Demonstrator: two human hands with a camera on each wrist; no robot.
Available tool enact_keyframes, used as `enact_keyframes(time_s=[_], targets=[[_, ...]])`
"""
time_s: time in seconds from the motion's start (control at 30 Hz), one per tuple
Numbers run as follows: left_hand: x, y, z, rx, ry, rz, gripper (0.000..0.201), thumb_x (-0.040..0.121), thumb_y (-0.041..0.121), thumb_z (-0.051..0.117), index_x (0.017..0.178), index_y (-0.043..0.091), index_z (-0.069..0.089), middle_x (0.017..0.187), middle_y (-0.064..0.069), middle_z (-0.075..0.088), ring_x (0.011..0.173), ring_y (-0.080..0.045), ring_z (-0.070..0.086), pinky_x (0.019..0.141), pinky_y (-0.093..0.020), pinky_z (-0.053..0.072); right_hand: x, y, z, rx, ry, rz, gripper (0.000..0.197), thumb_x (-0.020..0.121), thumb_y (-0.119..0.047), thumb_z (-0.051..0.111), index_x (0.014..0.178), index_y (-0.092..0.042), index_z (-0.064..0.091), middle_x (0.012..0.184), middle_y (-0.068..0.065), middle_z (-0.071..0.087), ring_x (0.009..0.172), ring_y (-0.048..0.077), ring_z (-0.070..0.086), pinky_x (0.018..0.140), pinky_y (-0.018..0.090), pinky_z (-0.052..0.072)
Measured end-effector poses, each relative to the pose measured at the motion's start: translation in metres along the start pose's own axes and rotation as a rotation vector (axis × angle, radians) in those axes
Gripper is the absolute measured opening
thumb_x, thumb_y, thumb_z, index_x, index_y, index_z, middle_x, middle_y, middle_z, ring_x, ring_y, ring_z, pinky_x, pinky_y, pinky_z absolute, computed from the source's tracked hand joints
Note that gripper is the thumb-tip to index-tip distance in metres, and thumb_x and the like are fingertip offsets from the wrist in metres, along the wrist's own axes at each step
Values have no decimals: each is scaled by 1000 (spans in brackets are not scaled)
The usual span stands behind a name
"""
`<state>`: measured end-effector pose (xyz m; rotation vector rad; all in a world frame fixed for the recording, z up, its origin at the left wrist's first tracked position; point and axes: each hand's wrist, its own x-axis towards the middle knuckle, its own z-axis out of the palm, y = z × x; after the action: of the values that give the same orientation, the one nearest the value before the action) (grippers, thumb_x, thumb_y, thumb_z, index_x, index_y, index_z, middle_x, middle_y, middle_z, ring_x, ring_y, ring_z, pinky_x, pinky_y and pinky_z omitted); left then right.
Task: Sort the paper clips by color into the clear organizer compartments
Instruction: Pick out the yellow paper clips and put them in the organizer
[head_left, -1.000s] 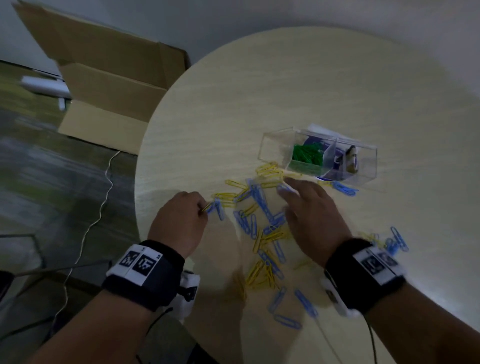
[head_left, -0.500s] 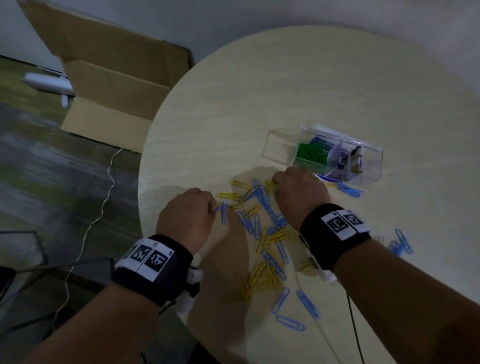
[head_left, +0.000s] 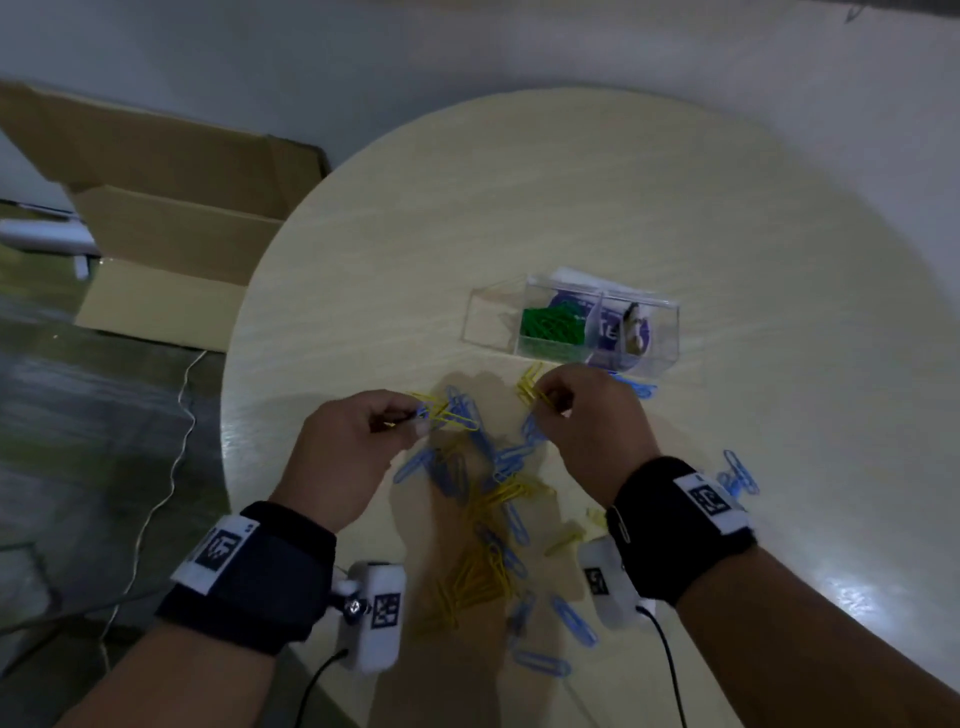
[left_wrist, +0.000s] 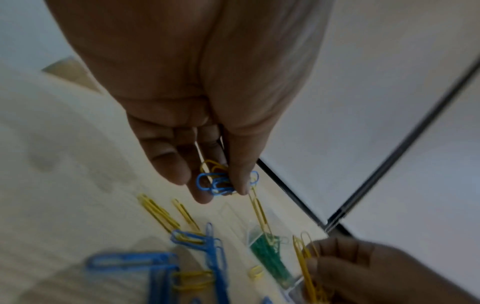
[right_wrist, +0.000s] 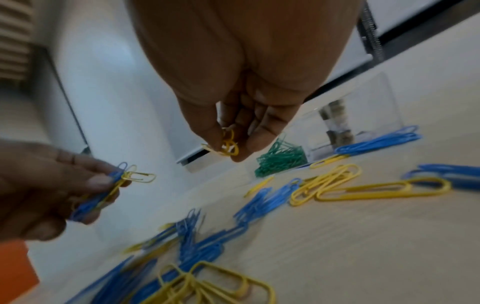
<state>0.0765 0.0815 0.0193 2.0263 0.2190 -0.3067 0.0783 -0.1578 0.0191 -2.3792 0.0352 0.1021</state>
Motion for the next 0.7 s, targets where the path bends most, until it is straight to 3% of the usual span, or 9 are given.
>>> enact_keyframes(time_s=[0.1,0.2,0.27,0.33,0.5,0.6,0.7], targets=[[0,8,11,-129,-23,-71,11,83,10,72,85,21,74,69,-3,72,64,-10,64,53,-28,47,-8,9,-7,79,38,65,5,79,-14,69,78,-16,64,72,1,63,68,19,57,63,30,45],[-1,12,19,-167,-47,-152,8,84,11,71,85,18,73,78,-9,73,68,-17,67,56,-31,46,-13,20,-9,89,41,123,7,79,-16,69,77,-19,64,72,-2,63,67,15,56,57,20,38],[1,7,20,-40,-47,-154,7,85,14,71,90,17,75,82,-10,75,73,-22,69,61,-34,51,-17,25,-9,74,17,142,5,81,-19,69,79,-19,64,74,-3,64,68,16,56,59,24,40],[3,1,15,133,-34,-112,12,85,21,70,96,17,77,84,-2,76,74,-16,72,69,-37,59,-20,29,-10,54,-1,142,4,81,-20,69,79,-19,65,74,-2,63,69,17,56,62,29,43],[-3,-2,-7,295,39,-47,15,89,26,65,98,21,76,83,4,74,68,-8,71,72,-35,57,-25,36,-10,22,-4,140,5,80,-21,70,79,-19,66,72,-1,66,69,19,60,64,33,47],[-7,-6,-23,464,77,-29,18,90,31,64,98,20,76,95,3,75,84,-10,68,76,-27,49,-26,38,-8,2,-12,156,6,79,-22,70,78,-17,67,72,1,67,70,21,61,66,35,48],[-1,-15,-32,673,61,-27,29,90,39,61,112,23,72,116,0,68,106,-24,62,89,-31,46,-26,38,-7,-4,-20,174,4,78,-21,70,78,-19,67,72,0,67,70,21,61,65,34,48]])
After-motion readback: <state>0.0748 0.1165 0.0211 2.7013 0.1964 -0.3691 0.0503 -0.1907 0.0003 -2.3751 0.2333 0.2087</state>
